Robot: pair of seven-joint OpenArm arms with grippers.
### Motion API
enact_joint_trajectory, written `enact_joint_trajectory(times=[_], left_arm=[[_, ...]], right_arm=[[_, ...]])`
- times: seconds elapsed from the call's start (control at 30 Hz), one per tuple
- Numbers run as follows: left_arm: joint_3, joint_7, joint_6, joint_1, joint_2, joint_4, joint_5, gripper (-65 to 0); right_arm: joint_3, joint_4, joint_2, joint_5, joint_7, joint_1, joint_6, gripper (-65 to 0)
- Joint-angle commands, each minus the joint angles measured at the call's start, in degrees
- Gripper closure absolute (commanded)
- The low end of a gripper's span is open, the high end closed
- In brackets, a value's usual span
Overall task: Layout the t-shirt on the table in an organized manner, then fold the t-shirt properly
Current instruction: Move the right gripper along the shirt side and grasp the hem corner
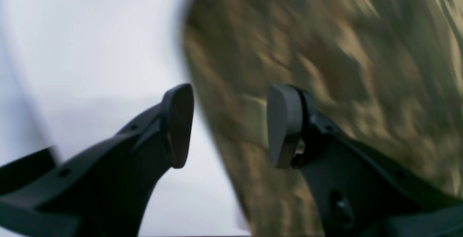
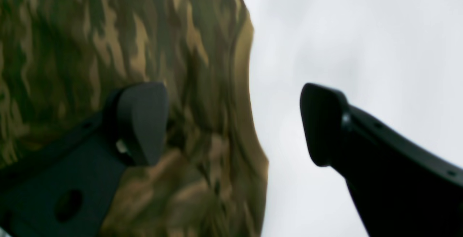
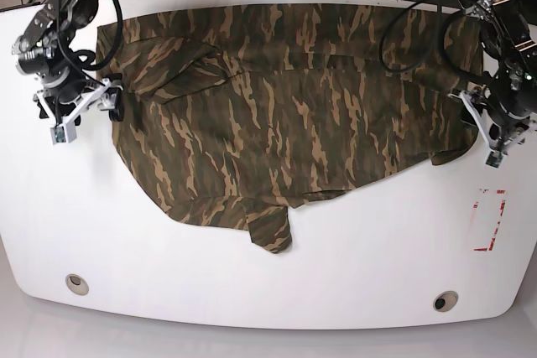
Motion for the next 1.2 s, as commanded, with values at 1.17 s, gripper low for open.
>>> enact_joint_trajectory(times=[1.17], left_arm=[[-8.09, -0.45, -0.06, -13.56, -0.92, -9.37, -0.12, -30.7]], right_arm=[[-26.44, -72.93, 15.43, 0.63, 38.15, 37.56, -0.07, -54.5]])
